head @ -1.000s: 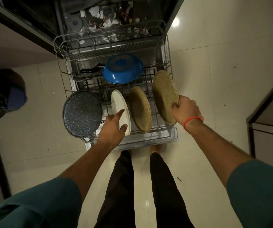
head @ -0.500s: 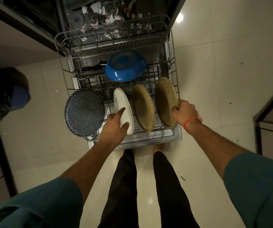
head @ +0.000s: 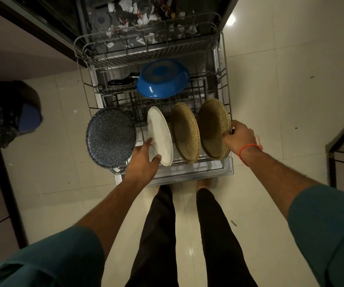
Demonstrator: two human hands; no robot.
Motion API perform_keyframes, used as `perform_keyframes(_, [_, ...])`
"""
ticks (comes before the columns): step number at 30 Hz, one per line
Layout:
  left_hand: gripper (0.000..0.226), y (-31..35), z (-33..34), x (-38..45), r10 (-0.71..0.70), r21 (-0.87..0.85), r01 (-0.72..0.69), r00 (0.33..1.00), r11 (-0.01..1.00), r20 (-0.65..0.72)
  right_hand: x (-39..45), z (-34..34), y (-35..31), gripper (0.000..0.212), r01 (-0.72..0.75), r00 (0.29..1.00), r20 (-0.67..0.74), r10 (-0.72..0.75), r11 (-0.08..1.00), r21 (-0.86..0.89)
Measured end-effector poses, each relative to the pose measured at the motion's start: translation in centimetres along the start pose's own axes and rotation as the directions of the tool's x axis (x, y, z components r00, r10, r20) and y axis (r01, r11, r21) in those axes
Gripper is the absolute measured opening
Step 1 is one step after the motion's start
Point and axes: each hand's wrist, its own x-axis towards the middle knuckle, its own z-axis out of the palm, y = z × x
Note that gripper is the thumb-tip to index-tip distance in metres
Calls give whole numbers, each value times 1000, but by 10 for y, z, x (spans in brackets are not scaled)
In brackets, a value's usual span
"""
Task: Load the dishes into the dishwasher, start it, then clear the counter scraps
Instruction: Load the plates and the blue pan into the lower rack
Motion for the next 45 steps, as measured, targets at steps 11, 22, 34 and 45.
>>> perform_keyframes(11, [56, -13, 3, -26, -192, -366, 176, 981, 914, -8, -44, 19, 12, 37, 62, 950, -305, 66, 918, 391])
perform_keyframes(22, [58, -72, 24, -25, -465, -759, 509, 830, 405, 308, -74, 106, 30, 64, -536, 839, 465, 281, 573, 620])
perform_keyframes(34, [86, -104, 25, 29, -476, -887, 462, 778, -7, 409, -21, 140, 29, 102, -577, 794, 520, 315, 123, 807])
perform_keyframes(45, [88, -86, 9, 39, -427, -908, 408, 807, -95, 407, -14, 141, -5, 97, -471, 840, 425, 336, 64, 880])
